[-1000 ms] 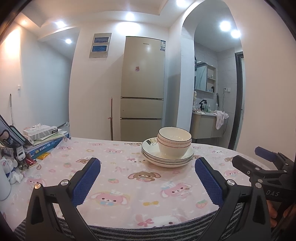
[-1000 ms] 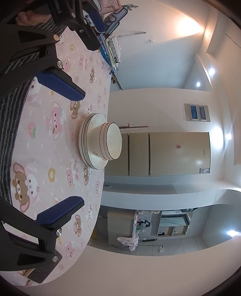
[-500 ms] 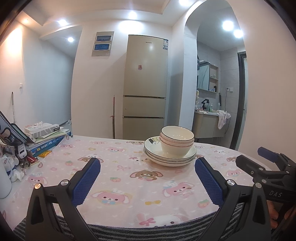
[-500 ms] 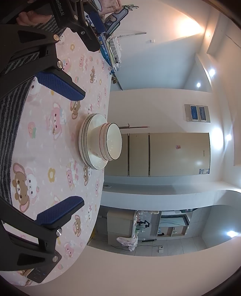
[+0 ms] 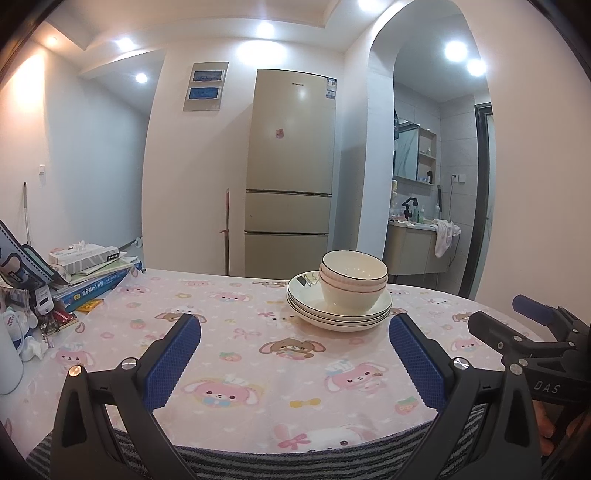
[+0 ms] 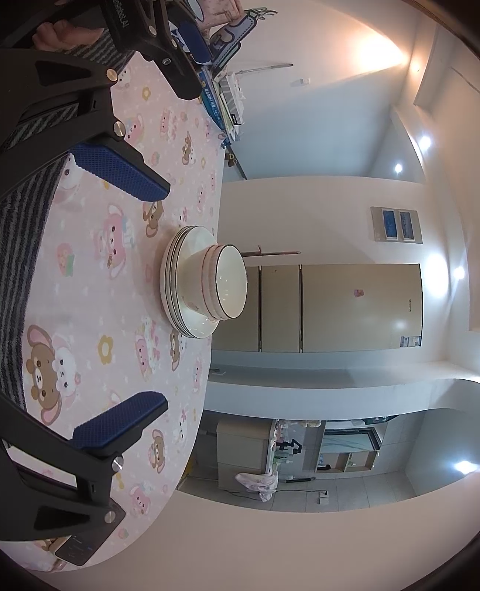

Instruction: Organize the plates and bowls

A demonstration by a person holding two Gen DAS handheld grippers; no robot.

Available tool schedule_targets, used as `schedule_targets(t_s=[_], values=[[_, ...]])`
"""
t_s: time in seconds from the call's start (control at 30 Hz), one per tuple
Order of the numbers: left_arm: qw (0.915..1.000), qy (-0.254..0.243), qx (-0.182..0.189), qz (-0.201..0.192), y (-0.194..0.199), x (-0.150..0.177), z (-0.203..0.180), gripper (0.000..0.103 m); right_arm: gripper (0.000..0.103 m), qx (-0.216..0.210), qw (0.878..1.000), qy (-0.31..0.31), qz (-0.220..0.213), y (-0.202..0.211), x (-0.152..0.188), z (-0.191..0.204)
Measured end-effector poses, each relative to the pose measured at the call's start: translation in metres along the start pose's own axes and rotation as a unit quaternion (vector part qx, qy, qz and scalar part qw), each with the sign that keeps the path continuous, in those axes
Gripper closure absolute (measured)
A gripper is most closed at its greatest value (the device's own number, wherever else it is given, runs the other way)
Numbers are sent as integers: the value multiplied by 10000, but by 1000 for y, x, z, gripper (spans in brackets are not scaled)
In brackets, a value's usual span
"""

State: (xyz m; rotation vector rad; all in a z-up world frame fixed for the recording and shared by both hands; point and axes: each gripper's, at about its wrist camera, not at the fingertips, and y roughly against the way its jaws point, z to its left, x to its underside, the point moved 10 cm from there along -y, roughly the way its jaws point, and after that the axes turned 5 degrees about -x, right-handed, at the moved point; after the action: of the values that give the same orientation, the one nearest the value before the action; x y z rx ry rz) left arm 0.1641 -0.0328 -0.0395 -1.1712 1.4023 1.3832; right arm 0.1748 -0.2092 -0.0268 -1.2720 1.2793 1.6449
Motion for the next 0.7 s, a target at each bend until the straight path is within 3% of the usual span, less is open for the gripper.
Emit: schedule_targets(t_s=[0.7], values=[[10000, 81, -40, -23, 1, 1, 2, 0, 0, 8, 10000, 31, 14, 0, 0, -1]])
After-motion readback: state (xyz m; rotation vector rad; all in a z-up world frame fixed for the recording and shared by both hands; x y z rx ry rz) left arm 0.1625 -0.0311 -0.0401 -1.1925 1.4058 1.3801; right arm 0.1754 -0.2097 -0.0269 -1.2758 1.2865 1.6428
